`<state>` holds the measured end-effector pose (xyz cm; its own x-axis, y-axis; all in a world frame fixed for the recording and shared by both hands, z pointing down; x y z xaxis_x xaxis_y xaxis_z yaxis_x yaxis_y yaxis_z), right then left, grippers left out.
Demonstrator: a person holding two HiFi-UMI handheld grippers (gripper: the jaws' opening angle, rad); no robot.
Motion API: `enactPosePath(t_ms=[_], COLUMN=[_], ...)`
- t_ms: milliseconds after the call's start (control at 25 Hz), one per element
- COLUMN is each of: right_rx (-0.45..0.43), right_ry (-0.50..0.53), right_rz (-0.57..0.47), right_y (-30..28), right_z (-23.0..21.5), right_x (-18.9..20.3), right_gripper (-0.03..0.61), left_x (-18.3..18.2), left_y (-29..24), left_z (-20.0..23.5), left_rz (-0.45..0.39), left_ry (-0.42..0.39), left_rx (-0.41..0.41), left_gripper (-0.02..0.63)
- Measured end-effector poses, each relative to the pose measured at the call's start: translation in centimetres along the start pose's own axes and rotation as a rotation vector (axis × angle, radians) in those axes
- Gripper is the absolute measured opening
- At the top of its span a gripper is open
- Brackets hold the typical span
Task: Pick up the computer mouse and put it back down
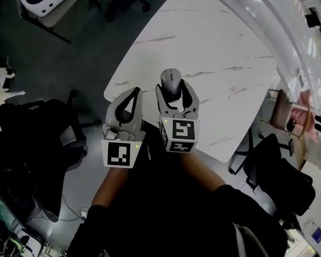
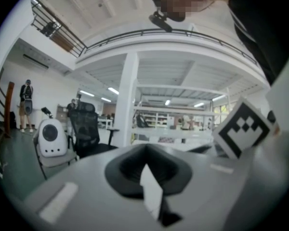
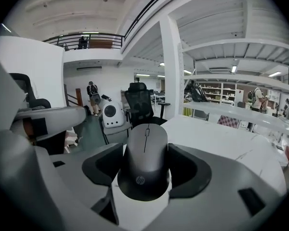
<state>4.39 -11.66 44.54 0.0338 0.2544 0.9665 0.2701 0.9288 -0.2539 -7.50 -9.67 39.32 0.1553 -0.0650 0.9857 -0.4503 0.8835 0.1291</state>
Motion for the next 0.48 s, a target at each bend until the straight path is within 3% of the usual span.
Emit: enactPosePath(t_ms=[480], right_rx=[-0.024], right_ry=[-0.024], right_rz=[0.224], right_y=[-1.3], right_z=[0.1], right_x=[7.5], right_gripper=[0.258], left_x=[1.7], left_y=[0.2], left_z=[0.6], left_rz=[0.051], left_ry=[-0.005], left_rx=[-0.021], left_gripper=[0.008])
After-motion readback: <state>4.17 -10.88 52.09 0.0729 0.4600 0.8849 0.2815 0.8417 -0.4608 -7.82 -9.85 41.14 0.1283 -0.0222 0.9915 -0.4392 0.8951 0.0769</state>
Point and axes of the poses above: the fingertips, and each gripper's own axes: y backward along the fingers, z to its left, x out of its underside, the point moved 4 cm from there along y, backward along the fingers, and after that the axes turned 15 degrees about -z, right-handed, at the moved point
